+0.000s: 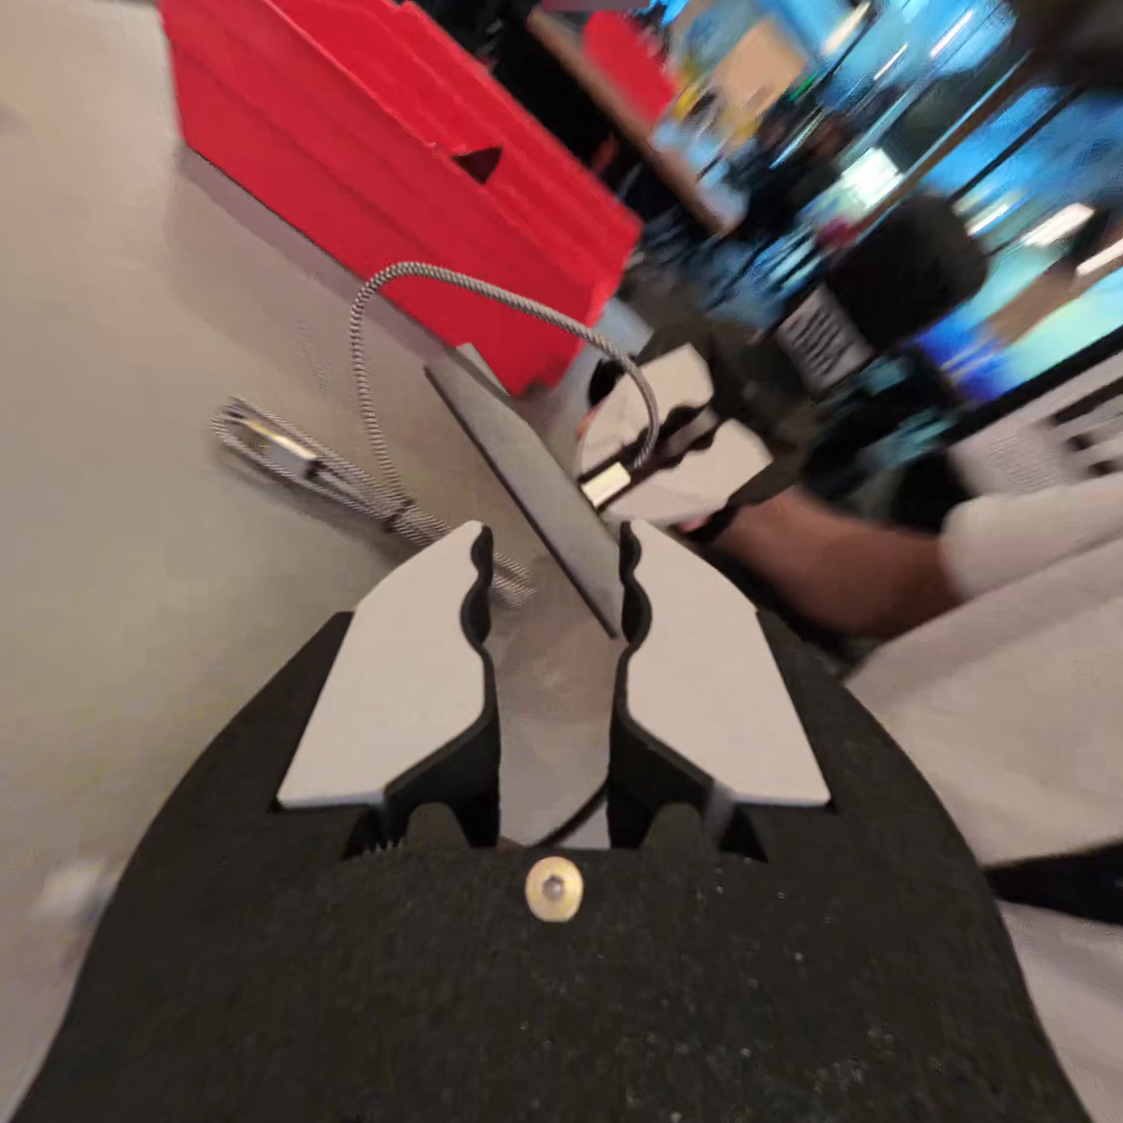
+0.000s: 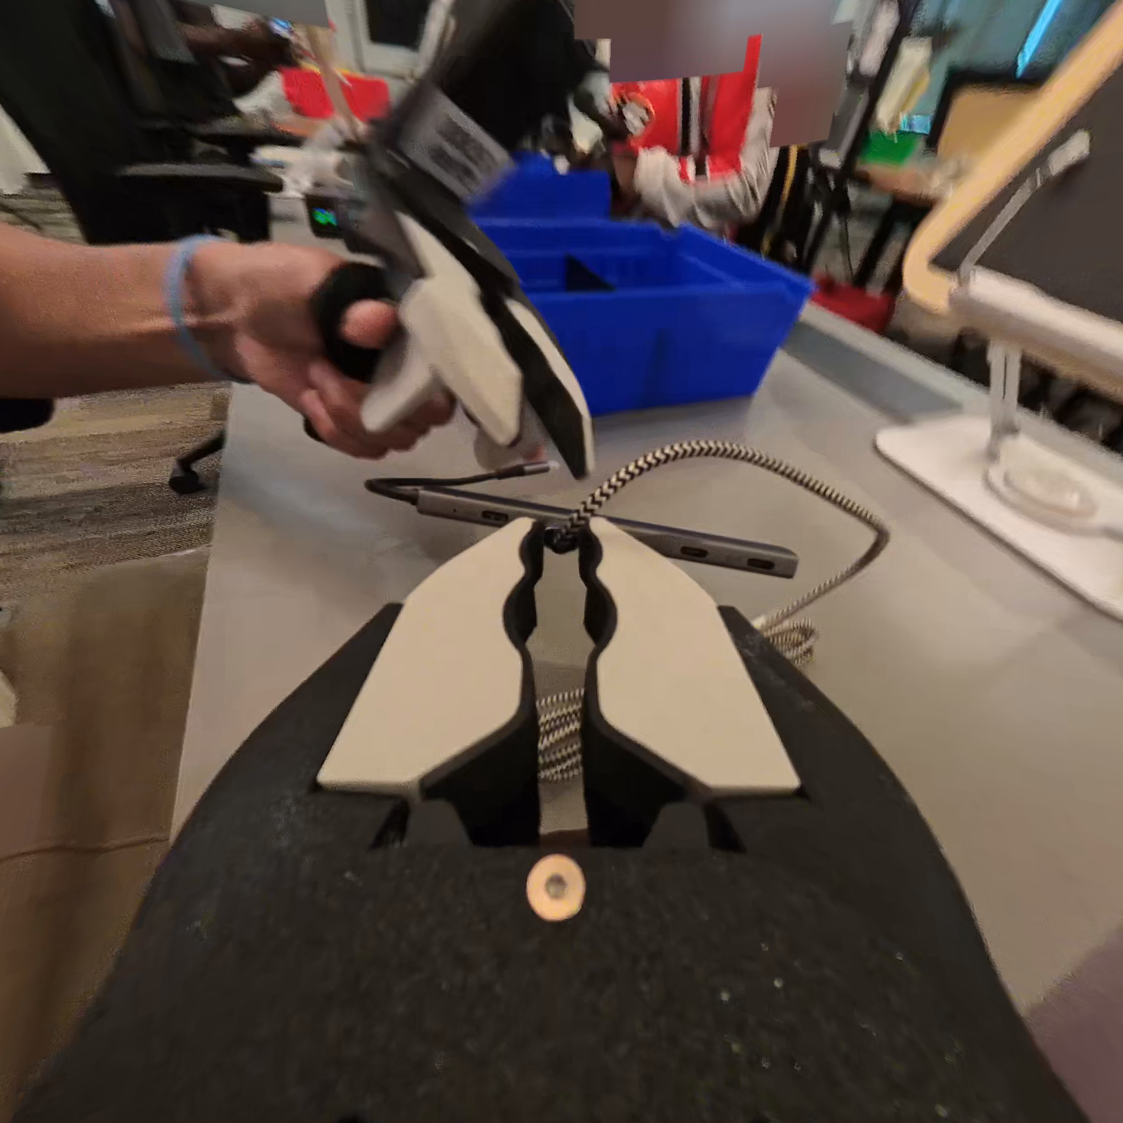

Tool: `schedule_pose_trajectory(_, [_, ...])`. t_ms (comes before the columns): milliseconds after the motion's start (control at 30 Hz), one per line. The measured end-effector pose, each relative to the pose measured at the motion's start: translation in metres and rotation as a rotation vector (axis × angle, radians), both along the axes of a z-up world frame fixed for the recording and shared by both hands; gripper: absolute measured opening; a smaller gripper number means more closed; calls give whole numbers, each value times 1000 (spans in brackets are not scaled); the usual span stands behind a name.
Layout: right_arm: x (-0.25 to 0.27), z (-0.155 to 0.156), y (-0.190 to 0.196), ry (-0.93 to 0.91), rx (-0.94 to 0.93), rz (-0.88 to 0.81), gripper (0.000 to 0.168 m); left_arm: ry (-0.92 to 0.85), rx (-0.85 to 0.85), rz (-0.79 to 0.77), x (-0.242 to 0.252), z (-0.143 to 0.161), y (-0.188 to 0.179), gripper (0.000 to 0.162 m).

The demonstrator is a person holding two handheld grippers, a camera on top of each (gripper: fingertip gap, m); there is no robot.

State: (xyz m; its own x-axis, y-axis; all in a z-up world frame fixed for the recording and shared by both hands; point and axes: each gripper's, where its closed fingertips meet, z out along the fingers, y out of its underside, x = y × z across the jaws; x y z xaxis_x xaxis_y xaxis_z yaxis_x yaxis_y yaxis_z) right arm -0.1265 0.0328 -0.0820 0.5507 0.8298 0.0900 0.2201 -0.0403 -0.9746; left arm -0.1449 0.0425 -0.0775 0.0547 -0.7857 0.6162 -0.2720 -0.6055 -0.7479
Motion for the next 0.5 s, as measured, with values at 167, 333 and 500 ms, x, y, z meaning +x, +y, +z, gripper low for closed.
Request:
schedule_pose_trajectory(167, [-12, 19, -17, -48, 244, 23, 11, -158, -364, -202, 3, 3, -24, 38])
schedule_pose_trajectory(333, [-24, 19, -28, -64, 298, 76, 11, -225, -492, -386, 5, 10, -56, 24])
schedule_pose_trajectory(500, [-21, 15, -26, -28, 234, 90, 10, -250, -433, -354, 3, 11, -51, 12])
